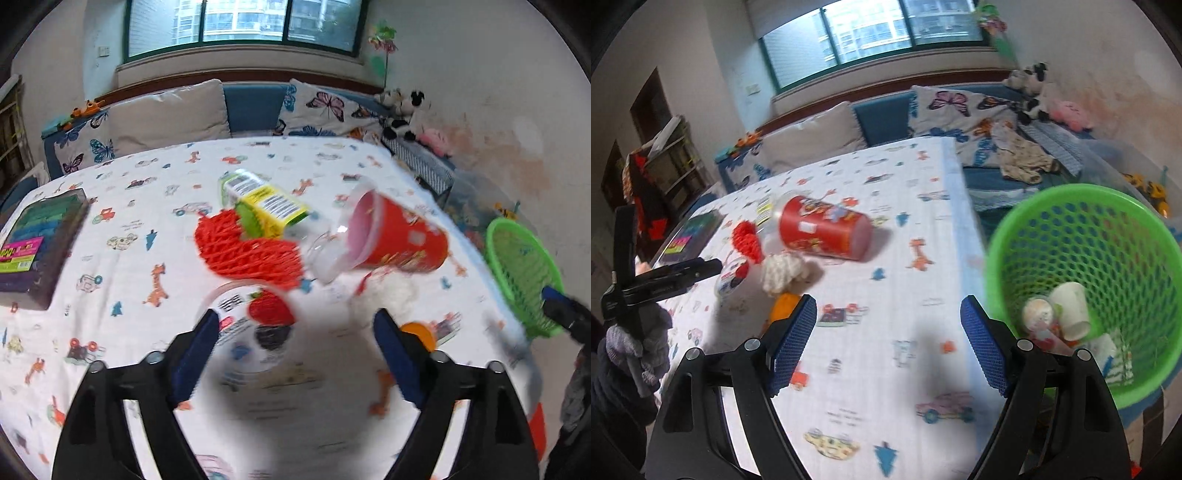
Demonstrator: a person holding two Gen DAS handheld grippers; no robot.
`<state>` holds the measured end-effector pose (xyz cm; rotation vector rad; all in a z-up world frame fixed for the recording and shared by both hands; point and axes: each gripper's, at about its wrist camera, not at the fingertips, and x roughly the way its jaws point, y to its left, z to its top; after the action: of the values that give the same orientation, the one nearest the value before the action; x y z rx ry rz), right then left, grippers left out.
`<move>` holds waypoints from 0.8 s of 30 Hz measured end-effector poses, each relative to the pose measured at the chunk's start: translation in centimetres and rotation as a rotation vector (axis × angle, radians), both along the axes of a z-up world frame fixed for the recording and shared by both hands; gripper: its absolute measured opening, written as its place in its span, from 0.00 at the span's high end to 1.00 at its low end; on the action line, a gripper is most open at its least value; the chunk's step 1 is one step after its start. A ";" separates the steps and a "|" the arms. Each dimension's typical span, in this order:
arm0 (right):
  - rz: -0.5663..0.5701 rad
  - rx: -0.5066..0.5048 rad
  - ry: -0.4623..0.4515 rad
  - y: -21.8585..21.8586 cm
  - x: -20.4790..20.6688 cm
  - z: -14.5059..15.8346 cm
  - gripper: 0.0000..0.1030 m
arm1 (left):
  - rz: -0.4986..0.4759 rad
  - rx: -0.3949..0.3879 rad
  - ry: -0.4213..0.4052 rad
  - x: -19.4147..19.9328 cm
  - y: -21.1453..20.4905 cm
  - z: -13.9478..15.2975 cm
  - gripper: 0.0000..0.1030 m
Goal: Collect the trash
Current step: 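Move both grippers back over the bed toward the yogurt cup and paper ball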
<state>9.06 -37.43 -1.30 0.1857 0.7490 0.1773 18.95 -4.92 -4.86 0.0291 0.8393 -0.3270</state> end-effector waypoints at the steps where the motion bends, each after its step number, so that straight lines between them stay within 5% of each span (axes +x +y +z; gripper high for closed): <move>1: 0.009 -0.002 0.001 0.3 0.2 0.0 0.22 | 0.001 0.027 0.004 0.2 0.3 -0.4 0.17; 9: 0.079 -0.009 0.011 3.6 2.0 -0.1 0.22 | -0.014 0.078 0.078 2.1 1.6 -3.7 0.15; 24: 0.168 -0.031 0.054 7.8 4.8 -1.5 0.22 | -0.046 0.121 0.091 3.5 1.2 -5.6 0.12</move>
<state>13.88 -29.65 -2.77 0.0983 0.8209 0.3209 22.42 -3.72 -10.49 0.1476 0.9486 -0.3228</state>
